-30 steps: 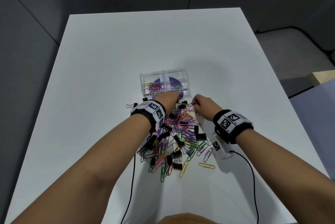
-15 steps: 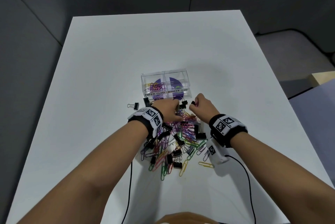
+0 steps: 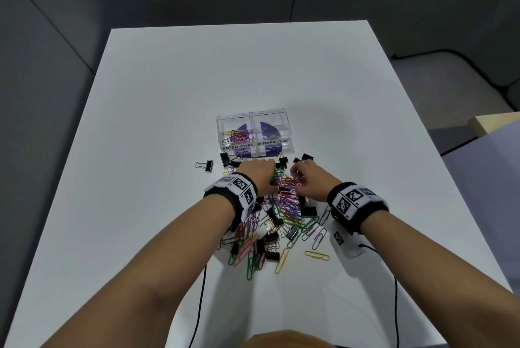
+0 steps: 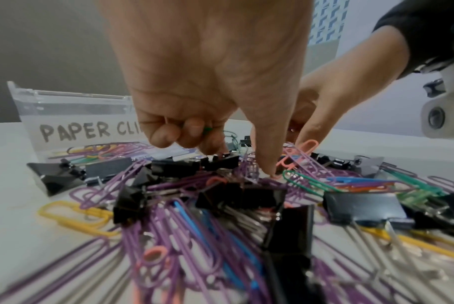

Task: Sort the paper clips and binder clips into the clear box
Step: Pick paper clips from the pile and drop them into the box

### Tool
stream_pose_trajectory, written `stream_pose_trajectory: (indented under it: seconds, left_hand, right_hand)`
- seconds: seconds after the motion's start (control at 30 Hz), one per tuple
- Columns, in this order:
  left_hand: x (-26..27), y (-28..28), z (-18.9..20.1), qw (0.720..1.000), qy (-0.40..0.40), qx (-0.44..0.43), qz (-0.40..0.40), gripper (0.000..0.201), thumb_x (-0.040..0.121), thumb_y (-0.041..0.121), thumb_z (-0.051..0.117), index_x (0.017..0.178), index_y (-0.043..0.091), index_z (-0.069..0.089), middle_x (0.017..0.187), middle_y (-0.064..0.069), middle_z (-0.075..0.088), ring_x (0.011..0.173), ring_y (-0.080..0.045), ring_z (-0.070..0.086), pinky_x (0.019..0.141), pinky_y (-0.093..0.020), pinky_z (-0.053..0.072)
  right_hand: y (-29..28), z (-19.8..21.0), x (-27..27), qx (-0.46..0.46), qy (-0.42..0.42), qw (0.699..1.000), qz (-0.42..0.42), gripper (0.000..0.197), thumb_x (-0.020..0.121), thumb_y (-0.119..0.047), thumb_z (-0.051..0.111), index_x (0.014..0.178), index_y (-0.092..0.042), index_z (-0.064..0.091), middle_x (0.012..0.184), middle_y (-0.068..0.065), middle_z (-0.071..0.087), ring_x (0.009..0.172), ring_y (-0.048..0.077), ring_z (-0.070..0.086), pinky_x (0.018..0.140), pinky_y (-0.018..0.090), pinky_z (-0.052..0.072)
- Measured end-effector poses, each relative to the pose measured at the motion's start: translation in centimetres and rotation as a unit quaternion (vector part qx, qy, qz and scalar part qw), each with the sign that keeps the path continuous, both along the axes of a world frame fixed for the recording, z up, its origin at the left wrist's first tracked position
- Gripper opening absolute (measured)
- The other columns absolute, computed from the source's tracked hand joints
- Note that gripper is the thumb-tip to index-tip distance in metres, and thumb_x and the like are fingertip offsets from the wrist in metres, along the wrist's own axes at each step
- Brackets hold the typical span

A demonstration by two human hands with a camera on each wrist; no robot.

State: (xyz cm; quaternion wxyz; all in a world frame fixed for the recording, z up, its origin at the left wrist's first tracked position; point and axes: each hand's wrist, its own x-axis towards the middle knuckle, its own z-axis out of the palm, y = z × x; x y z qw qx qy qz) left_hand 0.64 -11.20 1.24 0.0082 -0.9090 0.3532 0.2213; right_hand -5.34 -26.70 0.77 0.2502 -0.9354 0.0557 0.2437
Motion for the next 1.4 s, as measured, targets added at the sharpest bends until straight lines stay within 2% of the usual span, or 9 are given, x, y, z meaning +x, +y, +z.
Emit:
stream_pose_trajectory:
  seconds: [0.17,0.3,0.4,0.5,0.67,0.77,0.93,1.17,1.4]
  left_hand:
    - [0.4,-0.4,0.2,1.000,-0.007,0.012,-0.027,0.035,0.090,0.040,0.055,0.108,0.011,0.056,0.111,-0.008,0.063,0.102,-0.027,0.060,0.082,-0.037,0.048]
    - [0.5,0.1,0.4,1.000,0.006,-0.028,-0.012,0.035,0.092,0.041,0.050,0.110,0.011,0.057,0.114,-0.008,0.058,0.105,-0.025,0.058,0.084,-0.036,0.047]
    - [0.5,0.6,0.7,0.998,0.027,-0.058,0.000,0.037,0.095,0.039,0.046,0.115,0.009,0.054,0.117,-0.009,0.052,0.106,-0.026,0.055,0.084,-0.035,0.045]
    - [0.5,0.9,1.1,0.995,0.053,-0.079,0.017,0.035,0.098,0.034,0.041,0.116,0.006,0.052,0.117,-0.011,0.053,0.102,-0.025,0.055,0.085,-0.035,0.045]
    - [0.4,1.5,1.7,0.990,0.073,-0.110,0.047,0.030,0.101,0.028,0.035,0.113,0.005,0.051,0.111,-0.012,0.060,0.096,-0.025,0.057,0.076,-0.030,0.041]
    - [0.3,1.9,1.9,0.990,0.069,-0.111,0.044,0.033,0.102,0.024,0.034,0.123,0.005,0.051,0.123,-0.014,0.060,0.110,-0.027,0.057,0.088,-0.034,0.044]
    - [0.2,2.1,2.4,0.982,0.099,-0.149,0.065,0.038,0.102,0.018,0.030,0.136,0.011,0.044,0.139,-0.010,0.051,0.125,-0.024,0.050,0.103,-0.034,0.040]
    - [-0.1,2.8,2.5,0.975,0.076,-0.188,0.094,0.018,0.100,0.019,0.027,0.091,0.015,0.043,0.084,-0.004,0.050,0.075,-0.020,0.044,0.066,-0.029,0.035]
    - [0.2,4.0,1.9,0.982,0.050,-0.145,0.109,0.027,0.100,0.040,0.032,0.089,0.017,0.041,0.067,0.006,0.044,0.063,-0.015,0.044,0.052,-0.025,0.031]
  right_hand:
    - [0.1,0.1,0.0,-0.043,-0.030,0.998,0.028,0.030,0.085,-0.017,0.062,0.112,-0.009,0.053,0.113,0.011,0.055,0.098,0.027,0.055,0.079,0.031,0.042]
    - [0.2,0.1,-0.1,-0.025,-0.039,0.999,0.015,0.022,0.089,-0.018,0.055,0.109,-0.007,0.052,0.096,0.010,0.058,0.080,0.022,0.050,0.062,0.025,0.035]
    - [0.3,0.2,-0.2,0.001,-0.030,0.999,-0.012,0.033,0.092,-0.018,0.049,0.123,-0.011,0.041,0.085,0.010,0.059,0.072,0.023,0.051,0.058,0.028,0.036]
    - [0.4,0.3,-0.4,0.004,-0.020,1.000,-0.019,0.050,0.093,-0.017,0.047,0.138,-0.015,0.027,0.088,0.016,0.064,0.069,0.025,0.054,0.061,0.031,0.040]
    - [0.7,0.6,-0.3,-0.016,-0.016,0.999,-0.032,0.035,0.093,-0.017,0.044,0.127,-0.009,0.044,0.101,0.016,0.064,0.077,0.023,0.052,0.059,0.026,0.035]
    - [0.9,0.9,-0.4,0.001,-0.018,0.999,-0.051,0.025,0.091,-0.012,0.045,0.114,-0.002,0.049,0.098,0.019,0.064,0.079,0.031,0.058,0.065,0.033,0.040]
    - [0.8,1.1,-0.3,-0.014,-0.002,0.998,-0.068,0.022,0.090,-0.010,0.042,0.112,-0.006,0.042,0.082,0.014,0.055,0.070,0.025,0.049,0.057,0.031,0.034]
    - [0.5,1.3,-0.6,0.028,-0.013,0.995,-0.091,0.006,0.094,-0.009,0.031,0.094,-0.014,0.035,0.068,0.002,0.044,0.063,0.022,0.042,0.056,0.032,0.029]
    - [0.9,1.5,-0.4,0.077,-0.051,0.993,-0.073,0.006,0.094,-0.010,0.036,0.097,-0.016,0.037,0.076,0.008,0.049,0.065,0.023,0.043,0.054,0.030,0.029]
